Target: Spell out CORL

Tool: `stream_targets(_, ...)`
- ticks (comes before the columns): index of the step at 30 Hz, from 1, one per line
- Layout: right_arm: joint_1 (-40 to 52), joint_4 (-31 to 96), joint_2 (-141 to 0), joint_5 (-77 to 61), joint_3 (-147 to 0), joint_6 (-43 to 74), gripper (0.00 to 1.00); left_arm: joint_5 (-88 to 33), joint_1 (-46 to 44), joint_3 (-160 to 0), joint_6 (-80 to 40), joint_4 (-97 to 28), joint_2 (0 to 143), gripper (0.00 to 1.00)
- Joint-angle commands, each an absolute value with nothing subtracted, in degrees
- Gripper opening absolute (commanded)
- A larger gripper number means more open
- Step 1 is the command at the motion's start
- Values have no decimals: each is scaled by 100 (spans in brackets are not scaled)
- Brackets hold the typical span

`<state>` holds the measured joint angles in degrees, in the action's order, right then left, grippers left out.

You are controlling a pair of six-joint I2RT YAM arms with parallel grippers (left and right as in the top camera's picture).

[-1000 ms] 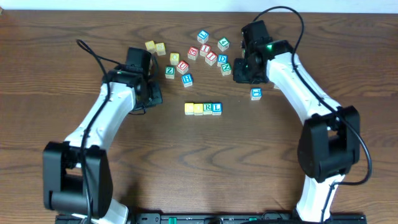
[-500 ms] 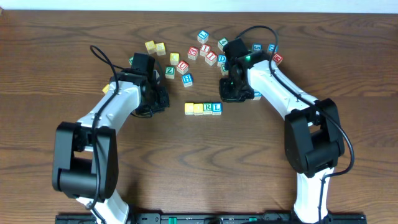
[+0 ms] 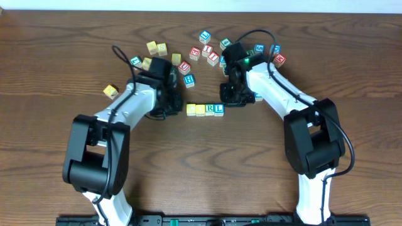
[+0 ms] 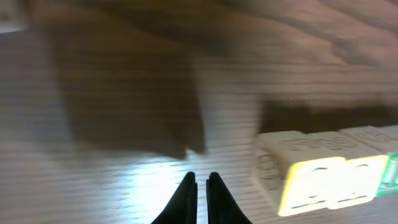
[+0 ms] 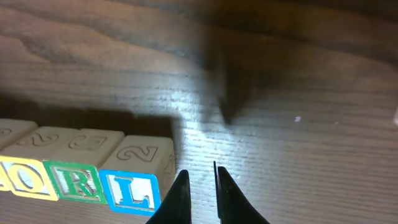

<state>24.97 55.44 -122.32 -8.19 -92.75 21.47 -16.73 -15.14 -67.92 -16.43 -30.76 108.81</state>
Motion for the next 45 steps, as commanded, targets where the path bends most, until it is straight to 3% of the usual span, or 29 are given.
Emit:
stream_targets(1,2571,5516,-12283,-854,-9111,2268,10,-1734,-1581,-6744,-1522,-3022,10945,8)
stream_targets(45,2867,5127,-12283,-1024,-8980,2915,9,-1756,-1811,-6744,-1503,-2637,11039,7)
